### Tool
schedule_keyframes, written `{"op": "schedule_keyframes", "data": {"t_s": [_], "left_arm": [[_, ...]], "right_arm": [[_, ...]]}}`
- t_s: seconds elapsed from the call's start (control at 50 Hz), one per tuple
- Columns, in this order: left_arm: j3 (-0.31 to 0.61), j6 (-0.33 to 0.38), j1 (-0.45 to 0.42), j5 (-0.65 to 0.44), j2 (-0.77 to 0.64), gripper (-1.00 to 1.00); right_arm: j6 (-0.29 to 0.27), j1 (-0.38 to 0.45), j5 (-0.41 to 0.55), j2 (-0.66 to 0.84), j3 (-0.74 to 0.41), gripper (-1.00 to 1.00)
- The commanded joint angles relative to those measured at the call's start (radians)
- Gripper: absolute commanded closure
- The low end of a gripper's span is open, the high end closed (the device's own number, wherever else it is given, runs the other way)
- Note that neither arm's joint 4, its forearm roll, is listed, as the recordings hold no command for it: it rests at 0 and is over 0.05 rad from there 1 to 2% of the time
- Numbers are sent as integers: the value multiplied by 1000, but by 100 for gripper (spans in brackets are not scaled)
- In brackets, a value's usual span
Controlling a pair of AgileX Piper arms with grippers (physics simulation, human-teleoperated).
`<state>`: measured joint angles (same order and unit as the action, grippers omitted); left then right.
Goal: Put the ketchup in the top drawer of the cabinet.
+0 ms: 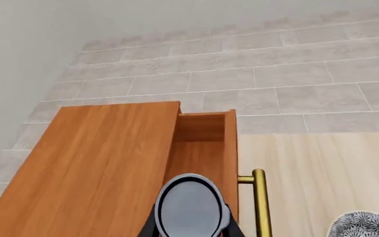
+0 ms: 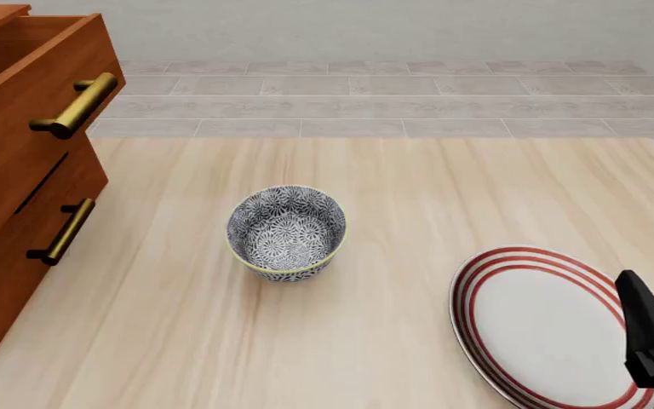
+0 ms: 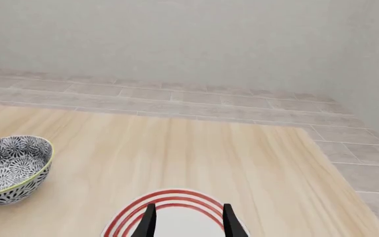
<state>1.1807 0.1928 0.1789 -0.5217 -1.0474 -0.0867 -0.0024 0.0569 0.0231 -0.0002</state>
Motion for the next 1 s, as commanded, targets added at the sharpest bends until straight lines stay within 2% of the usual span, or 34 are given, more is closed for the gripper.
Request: {"op": "schedule_keyframes", "data": {"t_s": [0.02, 0.36, 1.0], "left_arm": [[-20, -7, 25, 17, -24, 100], [-88, -9, 8, 42, -10, 100], [-111, 17, 13, 65, -20, 100]], "right_arm": [[-2, -2, -5, 11, 0, -100], [-8, -2, -11, 24, -1, -100], [-8, -3, -14, 37, -1, -100]]}}
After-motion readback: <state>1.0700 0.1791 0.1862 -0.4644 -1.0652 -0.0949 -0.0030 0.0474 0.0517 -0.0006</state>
